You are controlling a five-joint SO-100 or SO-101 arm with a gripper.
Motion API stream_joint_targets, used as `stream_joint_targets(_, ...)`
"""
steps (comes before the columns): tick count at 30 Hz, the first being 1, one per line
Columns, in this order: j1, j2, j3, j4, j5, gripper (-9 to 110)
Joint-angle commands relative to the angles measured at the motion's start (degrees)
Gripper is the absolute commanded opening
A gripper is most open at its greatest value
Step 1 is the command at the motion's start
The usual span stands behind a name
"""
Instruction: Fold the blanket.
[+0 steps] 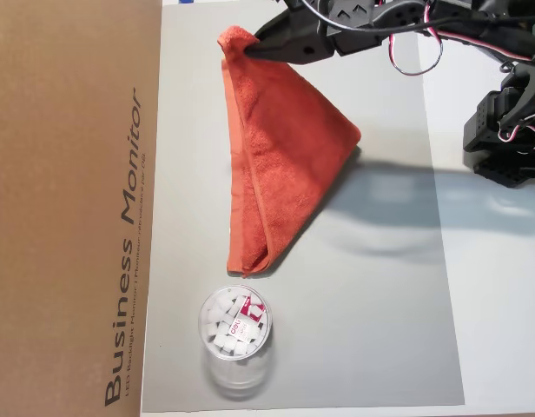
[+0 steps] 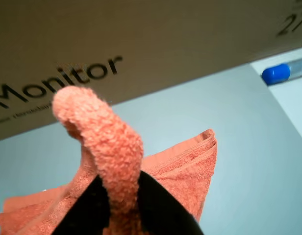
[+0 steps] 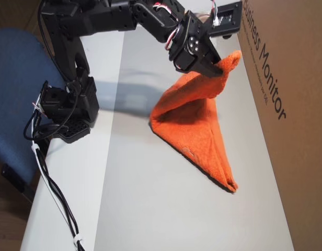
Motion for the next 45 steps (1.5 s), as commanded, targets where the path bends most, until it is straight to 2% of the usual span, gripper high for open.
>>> stream_joint_targets(1, 0.5, -0.1, -3.9, -0.4, -0.1, 0)
stream_joint_targets(12, 5.8, -6.8, -1.8, -1.5, 0.5, 0)
stream_joint_targets(24, 5.9, -14.6, -1.8, -15.8, -0.1, 0)
stream_joint_targets(36, 9.3, -24.3, -1.8, -20.7, 0.7, 0)
stream_joint_targets(45, 10.9, -30.3, -3.6, -20.6, 13.7, 0)
